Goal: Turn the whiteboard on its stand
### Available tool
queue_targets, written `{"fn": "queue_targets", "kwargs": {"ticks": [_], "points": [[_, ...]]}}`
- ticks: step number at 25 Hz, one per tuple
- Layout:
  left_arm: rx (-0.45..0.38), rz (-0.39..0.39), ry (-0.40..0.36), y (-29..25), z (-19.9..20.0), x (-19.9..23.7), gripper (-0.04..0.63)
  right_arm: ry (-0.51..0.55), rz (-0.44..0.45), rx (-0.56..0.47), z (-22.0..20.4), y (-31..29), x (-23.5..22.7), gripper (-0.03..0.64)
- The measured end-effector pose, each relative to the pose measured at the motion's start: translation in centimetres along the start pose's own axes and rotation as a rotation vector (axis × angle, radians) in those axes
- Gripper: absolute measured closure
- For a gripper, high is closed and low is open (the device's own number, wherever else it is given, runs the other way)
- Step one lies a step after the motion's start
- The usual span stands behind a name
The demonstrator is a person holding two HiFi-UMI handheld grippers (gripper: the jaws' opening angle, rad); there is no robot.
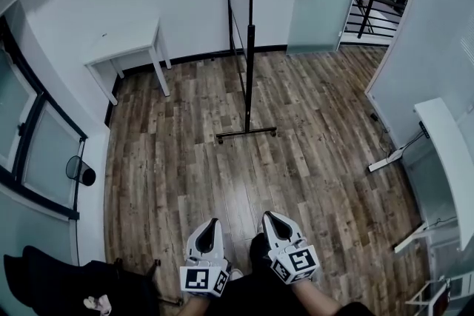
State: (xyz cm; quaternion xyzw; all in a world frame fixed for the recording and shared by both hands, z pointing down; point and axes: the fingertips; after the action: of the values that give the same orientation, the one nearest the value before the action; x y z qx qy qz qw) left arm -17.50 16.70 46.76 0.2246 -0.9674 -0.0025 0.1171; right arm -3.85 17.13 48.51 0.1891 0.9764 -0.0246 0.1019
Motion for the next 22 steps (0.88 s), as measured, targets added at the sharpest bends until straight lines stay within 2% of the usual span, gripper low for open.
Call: {"fn": "queue_targets", "kwargs": {"ticks": [13, 22], "points": [[0.04, -0.006, -0.019, -17.5, -0.6, -1.4, 0.577, -0.005, 0.004, 0.018, 2.9, -11.0, -12.9, 0.605], [0.035, 0.036, -0.018, -26.6, -0.9, -2.2, 0.577, 0.019, 0.074, 0.049, 4.2, -17.4, -19.5, 0.606]]}}
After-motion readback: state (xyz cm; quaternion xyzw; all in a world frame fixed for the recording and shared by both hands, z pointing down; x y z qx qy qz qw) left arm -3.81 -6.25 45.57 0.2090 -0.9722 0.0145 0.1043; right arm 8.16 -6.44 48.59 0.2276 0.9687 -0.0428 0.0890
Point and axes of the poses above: the fingertips, and each gripper's own axes: y backward along the fingers, x to its left, z out of its top, and after that the axes turned 6 degrees about -x, right-handed
